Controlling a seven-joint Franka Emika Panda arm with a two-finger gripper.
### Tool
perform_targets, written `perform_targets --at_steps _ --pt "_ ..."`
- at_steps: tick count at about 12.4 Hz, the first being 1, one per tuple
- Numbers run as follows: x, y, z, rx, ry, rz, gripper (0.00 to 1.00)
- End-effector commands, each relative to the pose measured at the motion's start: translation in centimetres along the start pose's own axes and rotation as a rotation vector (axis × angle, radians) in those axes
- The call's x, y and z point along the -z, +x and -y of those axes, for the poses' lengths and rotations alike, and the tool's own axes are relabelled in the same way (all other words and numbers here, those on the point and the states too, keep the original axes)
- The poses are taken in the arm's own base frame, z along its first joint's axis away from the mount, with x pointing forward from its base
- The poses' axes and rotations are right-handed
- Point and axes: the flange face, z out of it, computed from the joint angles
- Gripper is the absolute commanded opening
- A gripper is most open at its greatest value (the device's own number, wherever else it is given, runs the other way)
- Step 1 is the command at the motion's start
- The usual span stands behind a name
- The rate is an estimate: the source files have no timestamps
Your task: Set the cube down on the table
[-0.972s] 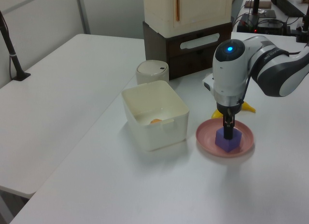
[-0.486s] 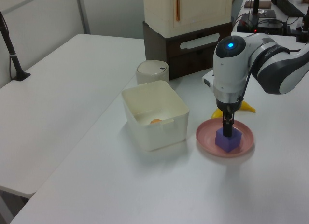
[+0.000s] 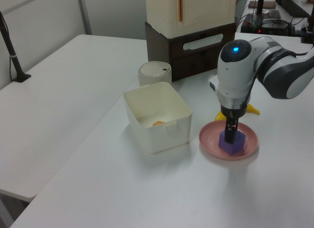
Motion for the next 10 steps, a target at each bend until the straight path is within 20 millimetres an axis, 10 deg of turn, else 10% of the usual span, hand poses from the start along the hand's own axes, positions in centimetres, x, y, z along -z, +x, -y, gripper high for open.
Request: perform_targets --at_steps 1,10 --pt "-0.6 0.1 0.5 -0.244 0.039 -0.005 1.00" --pt "-4.8 -2.1 0.9 -0.506 -0.023 0.070 1.00"
